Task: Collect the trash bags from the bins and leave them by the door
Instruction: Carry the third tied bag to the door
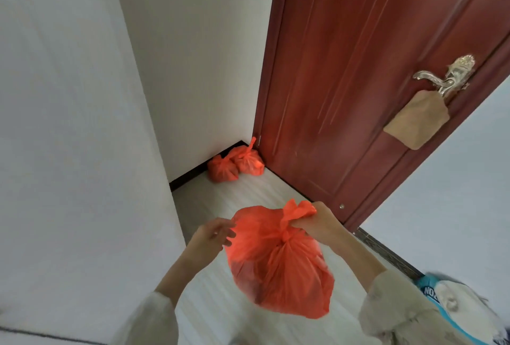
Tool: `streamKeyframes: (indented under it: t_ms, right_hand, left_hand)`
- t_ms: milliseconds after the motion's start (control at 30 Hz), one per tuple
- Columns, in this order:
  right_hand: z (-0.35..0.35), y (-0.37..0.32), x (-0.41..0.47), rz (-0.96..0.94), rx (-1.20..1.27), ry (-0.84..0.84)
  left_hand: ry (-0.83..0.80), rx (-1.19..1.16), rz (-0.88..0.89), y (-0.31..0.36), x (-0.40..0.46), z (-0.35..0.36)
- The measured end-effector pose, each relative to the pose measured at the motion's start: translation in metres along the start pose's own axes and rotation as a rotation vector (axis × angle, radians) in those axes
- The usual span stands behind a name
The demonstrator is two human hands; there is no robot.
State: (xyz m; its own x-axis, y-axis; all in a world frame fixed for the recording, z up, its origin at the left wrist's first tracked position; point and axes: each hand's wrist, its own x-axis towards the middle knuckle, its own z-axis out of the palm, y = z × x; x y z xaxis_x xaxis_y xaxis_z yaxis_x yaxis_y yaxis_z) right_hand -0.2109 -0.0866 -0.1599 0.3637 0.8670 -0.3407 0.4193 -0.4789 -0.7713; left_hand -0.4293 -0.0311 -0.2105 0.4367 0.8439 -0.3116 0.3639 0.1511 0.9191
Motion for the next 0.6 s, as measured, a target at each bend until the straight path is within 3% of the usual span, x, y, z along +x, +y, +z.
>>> streamKeyframes:
  t_ms: [200,600]
  right_hand:
    - [-0.071,-0.002,0.117,-0.045,-0.042,-0.048]
    - [-0.131,-0.043,0.344,-0.161,-0.204,-0.447]
  left_hand:
    - [-0.005,0.017,-0.009,0.046,0.124,0.037]
    - [0.387,-0.163,-0.216,0.076,0.291,0.078]
